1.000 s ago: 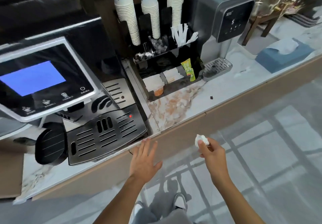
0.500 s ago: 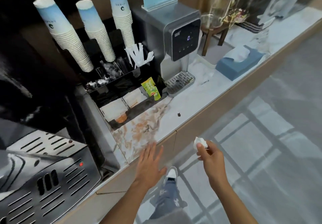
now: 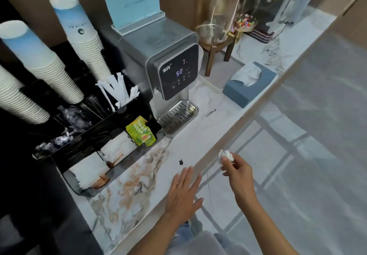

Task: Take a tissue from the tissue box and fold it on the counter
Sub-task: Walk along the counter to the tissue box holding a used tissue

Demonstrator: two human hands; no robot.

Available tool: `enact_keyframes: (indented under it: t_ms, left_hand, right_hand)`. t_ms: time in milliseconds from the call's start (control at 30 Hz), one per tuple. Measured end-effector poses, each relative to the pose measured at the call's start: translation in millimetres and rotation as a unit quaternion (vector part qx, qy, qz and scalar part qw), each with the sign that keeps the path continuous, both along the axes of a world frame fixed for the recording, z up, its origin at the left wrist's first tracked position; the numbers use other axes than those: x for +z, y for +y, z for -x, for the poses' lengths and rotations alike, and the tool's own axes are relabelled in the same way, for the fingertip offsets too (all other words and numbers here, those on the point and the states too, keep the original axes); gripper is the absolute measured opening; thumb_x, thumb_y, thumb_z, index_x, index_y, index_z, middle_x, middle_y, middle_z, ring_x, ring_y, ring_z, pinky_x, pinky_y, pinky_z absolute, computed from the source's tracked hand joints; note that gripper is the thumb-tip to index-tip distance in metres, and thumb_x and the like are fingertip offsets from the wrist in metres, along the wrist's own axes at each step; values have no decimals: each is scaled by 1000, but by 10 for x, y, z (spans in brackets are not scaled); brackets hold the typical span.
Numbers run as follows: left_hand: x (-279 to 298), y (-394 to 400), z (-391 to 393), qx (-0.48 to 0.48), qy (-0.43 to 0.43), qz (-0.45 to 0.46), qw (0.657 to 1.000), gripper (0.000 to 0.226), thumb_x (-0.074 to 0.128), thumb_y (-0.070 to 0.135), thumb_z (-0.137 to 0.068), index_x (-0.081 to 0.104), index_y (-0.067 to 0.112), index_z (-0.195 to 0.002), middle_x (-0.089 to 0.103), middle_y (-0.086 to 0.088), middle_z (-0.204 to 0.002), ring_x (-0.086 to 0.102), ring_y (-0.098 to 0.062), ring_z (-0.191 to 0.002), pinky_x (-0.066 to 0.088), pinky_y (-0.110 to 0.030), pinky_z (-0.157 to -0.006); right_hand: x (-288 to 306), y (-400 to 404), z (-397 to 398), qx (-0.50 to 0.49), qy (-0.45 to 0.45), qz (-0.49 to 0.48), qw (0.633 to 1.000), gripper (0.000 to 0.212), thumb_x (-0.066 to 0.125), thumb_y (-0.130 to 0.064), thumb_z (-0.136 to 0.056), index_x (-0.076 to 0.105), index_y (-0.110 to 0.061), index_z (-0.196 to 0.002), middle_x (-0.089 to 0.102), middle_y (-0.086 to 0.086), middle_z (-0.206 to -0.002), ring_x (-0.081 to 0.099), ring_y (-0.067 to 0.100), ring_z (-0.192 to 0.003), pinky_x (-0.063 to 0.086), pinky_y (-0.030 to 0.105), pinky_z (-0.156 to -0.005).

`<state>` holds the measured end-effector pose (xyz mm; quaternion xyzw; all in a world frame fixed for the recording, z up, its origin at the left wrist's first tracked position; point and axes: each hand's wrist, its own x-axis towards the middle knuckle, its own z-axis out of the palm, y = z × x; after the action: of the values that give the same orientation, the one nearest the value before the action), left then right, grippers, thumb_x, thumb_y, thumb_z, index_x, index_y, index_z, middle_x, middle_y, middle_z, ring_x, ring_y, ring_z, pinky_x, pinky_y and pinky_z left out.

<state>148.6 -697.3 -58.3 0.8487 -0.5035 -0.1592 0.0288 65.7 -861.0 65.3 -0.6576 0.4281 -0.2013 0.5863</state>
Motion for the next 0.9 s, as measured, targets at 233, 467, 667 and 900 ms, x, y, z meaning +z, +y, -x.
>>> enact_keyframes:
  t_ms: [233, 467, 667, 900]
  left_hand:
    - [21, -585, -131, -4, 5, -4, 1000, 77, 35, 59, -91, 16, 26, -158, 2, -13, -167, -2, -33, -153, 15, -53, -121]
    - [42, -1395, -332, 61, -2, -8, 998, 77, 42, 59, -89, 25, 26, -156, 11, -14, -166, 8, -36, -152, 7, -50, -115]
    - [9, -2076, -452, 175, 4, -29, 984, 75, 35, 64, -94, 18, 29, -158, 4, -12, -166, 3, -36, -152, -1, -48, -117]
    - [37, -2409, -591, 259, -6, -37, 965, 68, 15, 69, -97, -5, 42, -156, -21, -4, -164, -20, -29, -151, -10, -46, -122]
  right_hand:
    - [1, -614, -286, 5, -10, -3, 1000, 11, 63, -39, -92, 71, -31, -91, 72, -7, -75, 64, 5, -67, 53, 28, -64]
    - [-103, -1540, -643, 56, -10, -5, 998, 11, 63, -43, -91, 70, -34, -92, 70, 6, -78, 65, 7, -66, 55, 22, -59]
    - [-113, -2391, -919, 132, 9, -22, 991, 18, 59, -43, -93, 68, -31, -104, 72, -3, -88, 68, 7, -73, 52, 19, -64]
    - [-105, -2858, -1233, 203, 10, -36, 978, 12, 60, -38, -94, 68, -30, -90, 71, 5, -83, 66, 15, -74, 56, 22, -63]
